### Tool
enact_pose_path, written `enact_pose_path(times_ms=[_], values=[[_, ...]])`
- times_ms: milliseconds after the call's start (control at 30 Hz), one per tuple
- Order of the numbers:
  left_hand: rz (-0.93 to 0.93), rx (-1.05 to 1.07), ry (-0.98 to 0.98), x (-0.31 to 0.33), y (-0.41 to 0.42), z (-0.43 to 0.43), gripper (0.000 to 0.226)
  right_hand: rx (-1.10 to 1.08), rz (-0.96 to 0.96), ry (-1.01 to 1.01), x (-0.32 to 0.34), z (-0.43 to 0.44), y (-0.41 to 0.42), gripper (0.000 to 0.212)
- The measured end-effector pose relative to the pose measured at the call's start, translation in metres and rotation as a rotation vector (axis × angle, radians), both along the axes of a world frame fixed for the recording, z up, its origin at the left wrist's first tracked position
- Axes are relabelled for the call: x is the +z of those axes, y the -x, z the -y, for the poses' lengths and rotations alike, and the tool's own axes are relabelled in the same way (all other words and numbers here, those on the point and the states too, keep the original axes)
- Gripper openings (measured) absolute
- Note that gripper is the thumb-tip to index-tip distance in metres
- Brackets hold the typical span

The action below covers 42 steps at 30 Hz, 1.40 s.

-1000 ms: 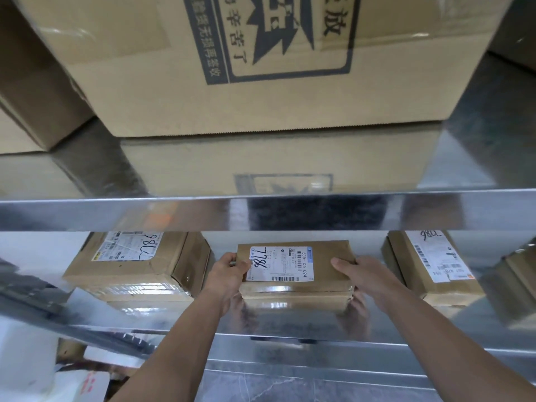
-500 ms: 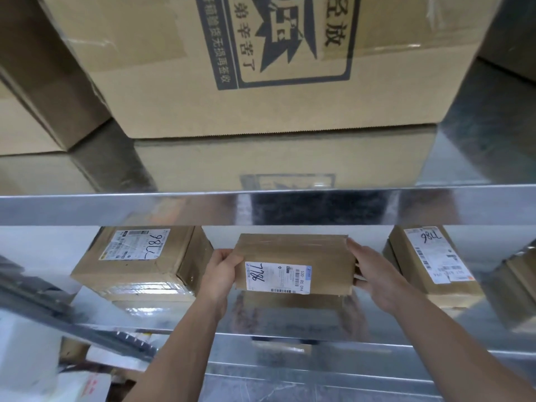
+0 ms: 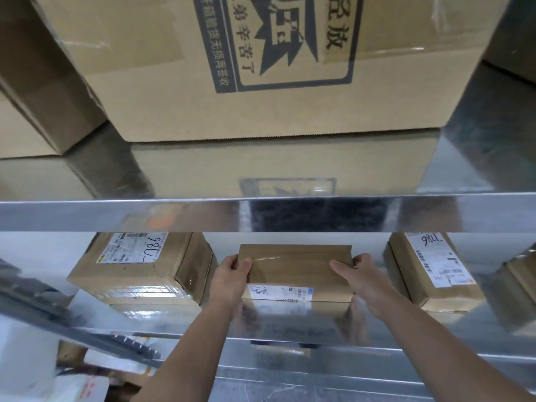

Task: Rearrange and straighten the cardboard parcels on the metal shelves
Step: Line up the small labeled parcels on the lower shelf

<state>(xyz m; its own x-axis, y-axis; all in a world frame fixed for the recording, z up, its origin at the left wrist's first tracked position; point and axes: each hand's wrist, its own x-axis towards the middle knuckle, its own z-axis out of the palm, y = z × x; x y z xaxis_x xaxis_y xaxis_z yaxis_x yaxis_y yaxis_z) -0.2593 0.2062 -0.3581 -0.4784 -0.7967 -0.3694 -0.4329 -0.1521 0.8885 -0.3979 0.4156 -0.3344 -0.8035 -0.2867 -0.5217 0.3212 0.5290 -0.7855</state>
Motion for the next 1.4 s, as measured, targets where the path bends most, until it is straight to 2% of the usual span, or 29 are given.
enact_pose_path(times_ms=[333,867,1033,1133,1200,1300,1400], values=[[0.148,-0.047,0.091,-0.003,0.009,0.008,0.014,-0.025,-0.017,-0.021,-0.006,0.005,0.004,0.038],[0.256,-0.1,0.185,0.006,0.014,0.006,0.011,-0.02,-0.072,-0.032,-0.014,0.007,0.008,0.031],[0.249,-0.109,0.185,0.009,0.013,0.005,0.014,0.003,-0.059,-0.016,-0.01,0.004,0.008,0.038],[0.222,-0.118,0.153,0.011,0.011,0.004,0.024,-0.007,0.012,0.002,-0.013,0.001,0.009,0.048],[0.176,-0.112,0.135,0.012,0.007,0.003,0.029,-0.006,0.035,0.013,-0.011,0.0,0.009,0.046],[0.117,-0.117,0.115,0.013,0.002,-0.001,0.022,-0.005,0.032,0.074,-0.006,-0.001,0.007,0.039],[0.046,-0.098,0.08,0.019,-0.002,-0.002,0.017,-0.035,0.002,0.147,-0.005,-0.004,0.007,0.043]])
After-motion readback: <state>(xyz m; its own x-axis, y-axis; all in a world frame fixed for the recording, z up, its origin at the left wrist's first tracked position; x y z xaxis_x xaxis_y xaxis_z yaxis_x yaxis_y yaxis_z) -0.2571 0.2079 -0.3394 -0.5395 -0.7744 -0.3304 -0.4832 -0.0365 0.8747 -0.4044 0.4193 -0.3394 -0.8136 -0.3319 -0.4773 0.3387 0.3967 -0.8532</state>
